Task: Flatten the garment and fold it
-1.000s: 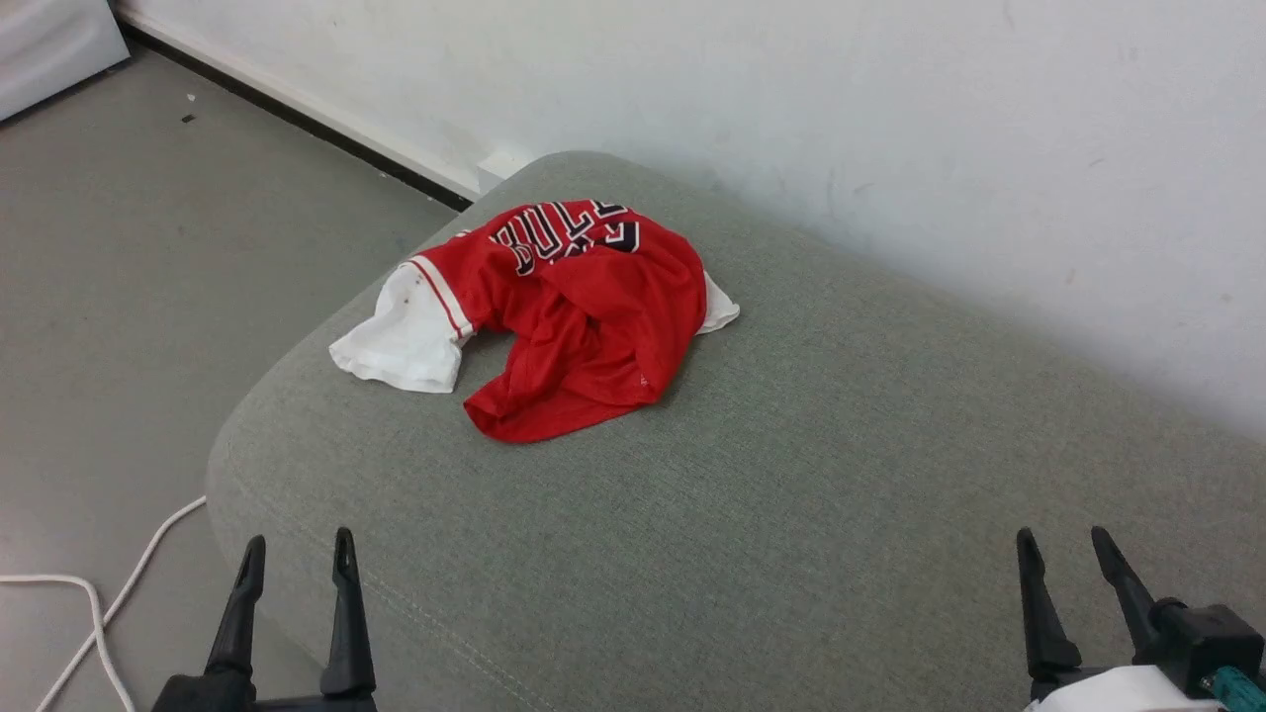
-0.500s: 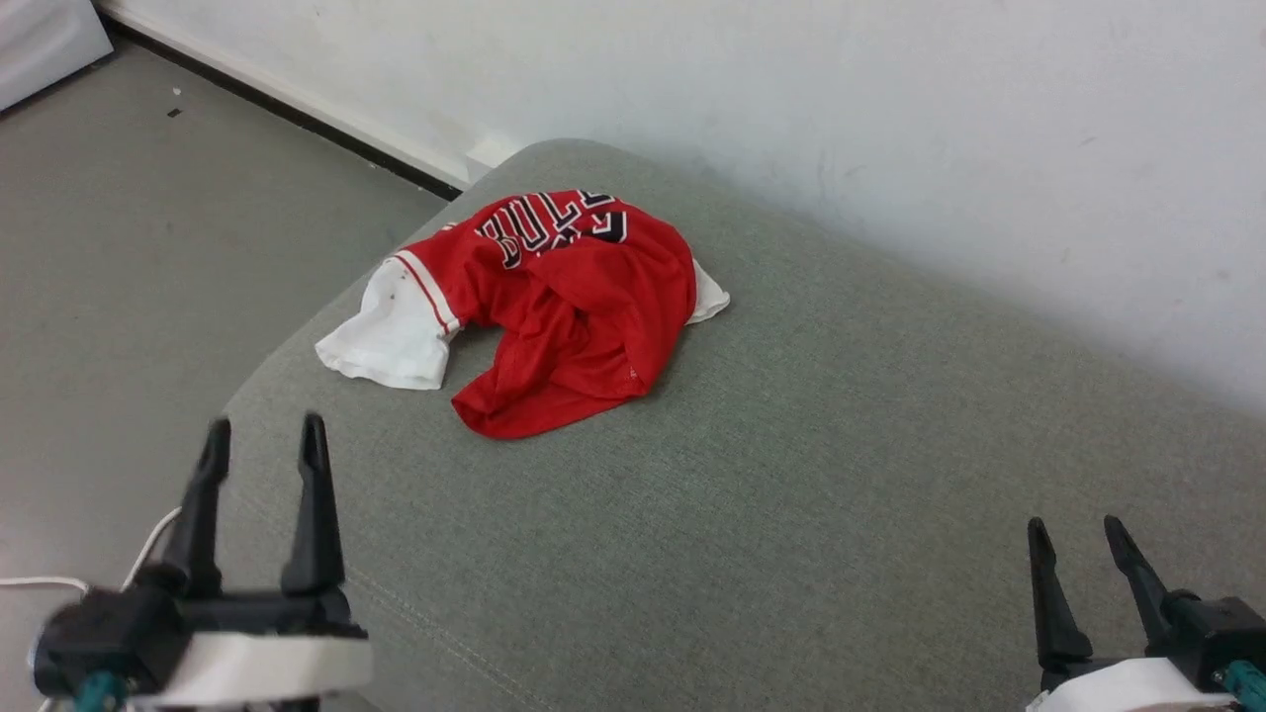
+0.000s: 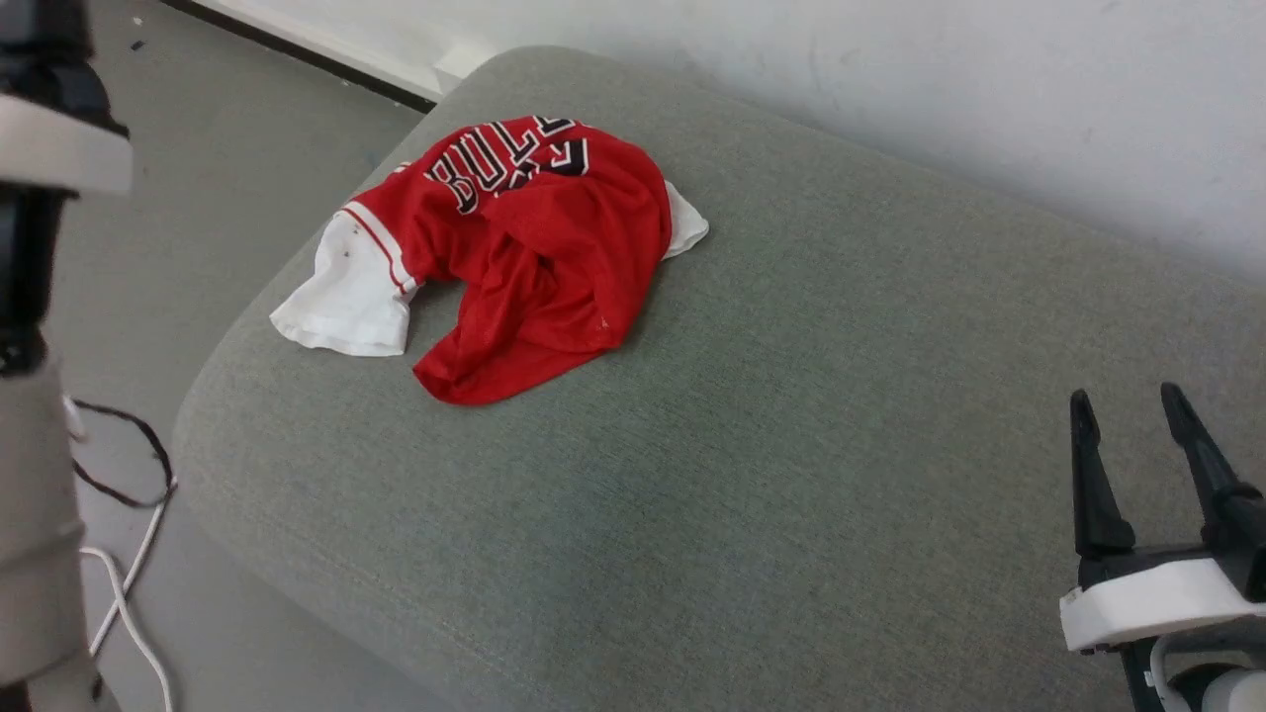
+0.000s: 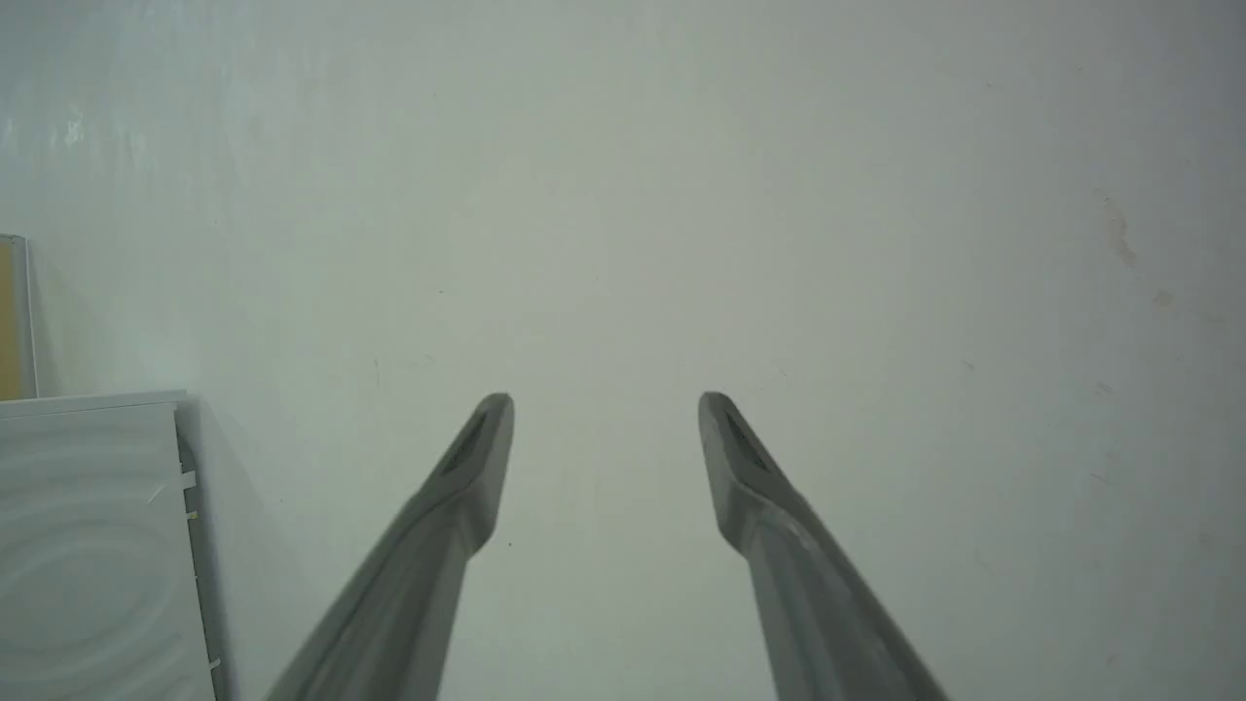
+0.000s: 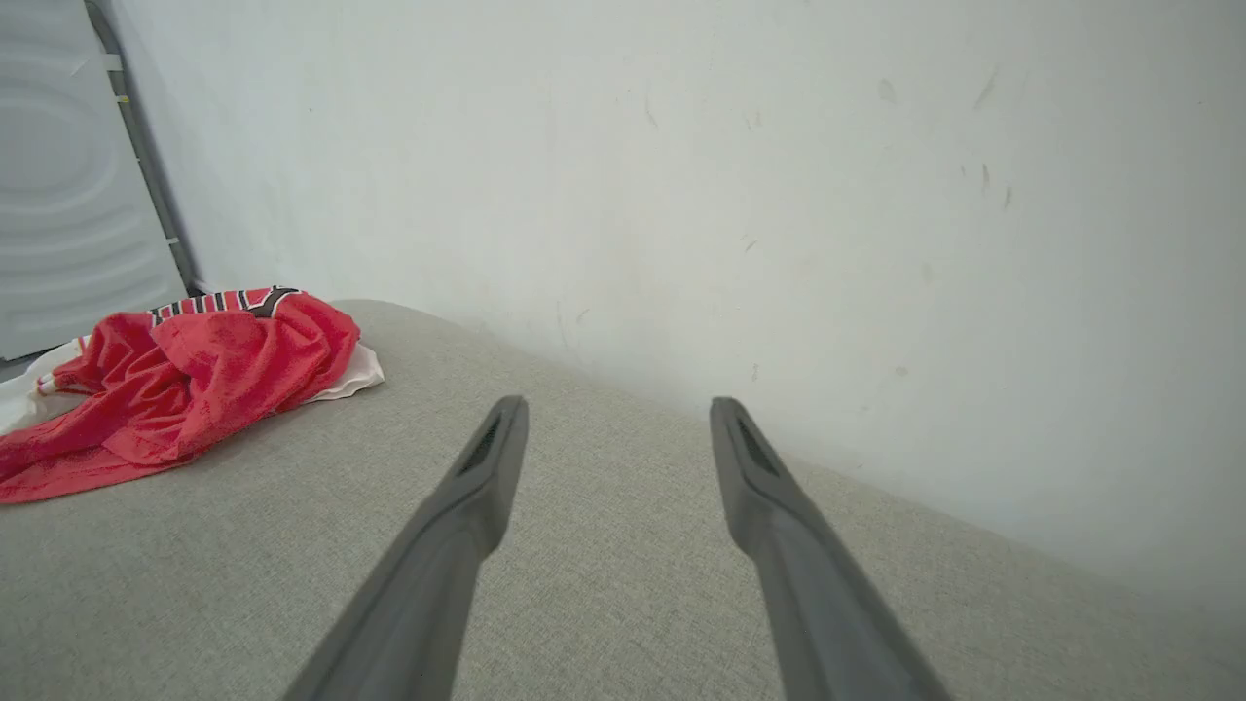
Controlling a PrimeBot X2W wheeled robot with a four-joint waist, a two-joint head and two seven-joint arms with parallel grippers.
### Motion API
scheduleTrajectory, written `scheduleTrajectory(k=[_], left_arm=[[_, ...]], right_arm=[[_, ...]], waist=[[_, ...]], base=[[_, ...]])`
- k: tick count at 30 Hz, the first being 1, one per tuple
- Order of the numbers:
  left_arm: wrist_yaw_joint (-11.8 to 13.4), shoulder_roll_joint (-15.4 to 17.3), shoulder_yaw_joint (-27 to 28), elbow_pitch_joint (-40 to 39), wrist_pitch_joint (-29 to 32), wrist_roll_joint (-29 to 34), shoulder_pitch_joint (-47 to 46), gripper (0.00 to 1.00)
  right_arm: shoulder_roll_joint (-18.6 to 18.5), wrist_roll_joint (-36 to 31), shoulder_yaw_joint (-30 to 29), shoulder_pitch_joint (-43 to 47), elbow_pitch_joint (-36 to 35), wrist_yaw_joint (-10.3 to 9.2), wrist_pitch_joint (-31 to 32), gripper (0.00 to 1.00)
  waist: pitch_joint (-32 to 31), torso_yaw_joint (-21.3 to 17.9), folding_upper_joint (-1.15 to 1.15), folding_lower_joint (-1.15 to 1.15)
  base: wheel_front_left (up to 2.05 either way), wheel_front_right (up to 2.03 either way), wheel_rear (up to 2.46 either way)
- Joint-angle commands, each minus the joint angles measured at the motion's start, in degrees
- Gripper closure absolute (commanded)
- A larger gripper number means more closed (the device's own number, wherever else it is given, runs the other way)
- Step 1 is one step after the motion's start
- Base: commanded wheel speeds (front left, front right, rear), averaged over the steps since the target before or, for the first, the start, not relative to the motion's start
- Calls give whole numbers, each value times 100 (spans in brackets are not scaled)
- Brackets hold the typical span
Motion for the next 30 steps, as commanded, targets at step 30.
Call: scheduleTrajectory(k=[30], left_arm=[[-68, 1602, -2977, 3702, 2258, -3413, -1230, 0]], right_arm=[[2, -1123, 755, -464, -2683, -5, 1614, 0]], waist=[[2439, -1514, 0, -1]], base=[[0, 0, 0]])
